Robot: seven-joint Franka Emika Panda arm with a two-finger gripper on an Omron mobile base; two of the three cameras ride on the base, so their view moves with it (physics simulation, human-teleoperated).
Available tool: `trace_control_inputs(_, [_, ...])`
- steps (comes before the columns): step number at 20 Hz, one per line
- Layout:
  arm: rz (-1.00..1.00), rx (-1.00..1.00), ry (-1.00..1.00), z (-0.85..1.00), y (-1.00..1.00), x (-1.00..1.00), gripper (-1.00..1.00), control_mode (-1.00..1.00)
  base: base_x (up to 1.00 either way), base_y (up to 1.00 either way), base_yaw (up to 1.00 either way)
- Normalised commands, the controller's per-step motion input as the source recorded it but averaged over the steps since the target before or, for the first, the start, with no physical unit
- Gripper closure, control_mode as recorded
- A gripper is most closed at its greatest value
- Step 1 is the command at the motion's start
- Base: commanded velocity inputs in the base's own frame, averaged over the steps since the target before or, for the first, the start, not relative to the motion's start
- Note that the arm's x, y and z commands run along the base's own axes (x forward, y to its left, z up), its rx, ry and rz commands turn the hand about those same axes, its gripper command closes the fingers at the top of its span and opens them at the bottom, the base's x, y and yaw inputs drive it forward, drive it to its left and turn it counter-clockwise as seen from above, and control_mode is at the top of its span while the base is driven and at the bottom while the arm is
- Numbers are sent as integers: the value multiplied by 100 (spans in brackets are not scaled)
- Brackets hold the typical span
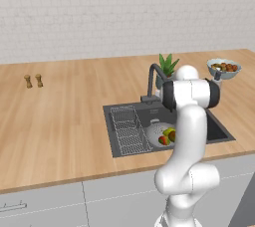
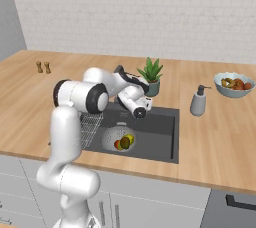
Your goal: Put the colander in the sink, put the pear, mango, mango in the colander, and turn on the sink faucet and pour water over the colander.
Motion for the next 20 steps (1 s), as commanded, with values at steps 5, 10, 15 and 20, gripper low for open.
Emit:
trace_control_inputs(5, [0,0,0,0,1,21,-100,-100,0,0,0])
trace_control_inputs(10, [0,0,0,0,6,14,-100,-100,0,0,0])
trace_control_inputs(15, [0,0,0,0,3,12,-100,-100,0,0,0])
trace_control_inputs(20, [0,0,0,0,5,13,-100,-100,0,0,0])
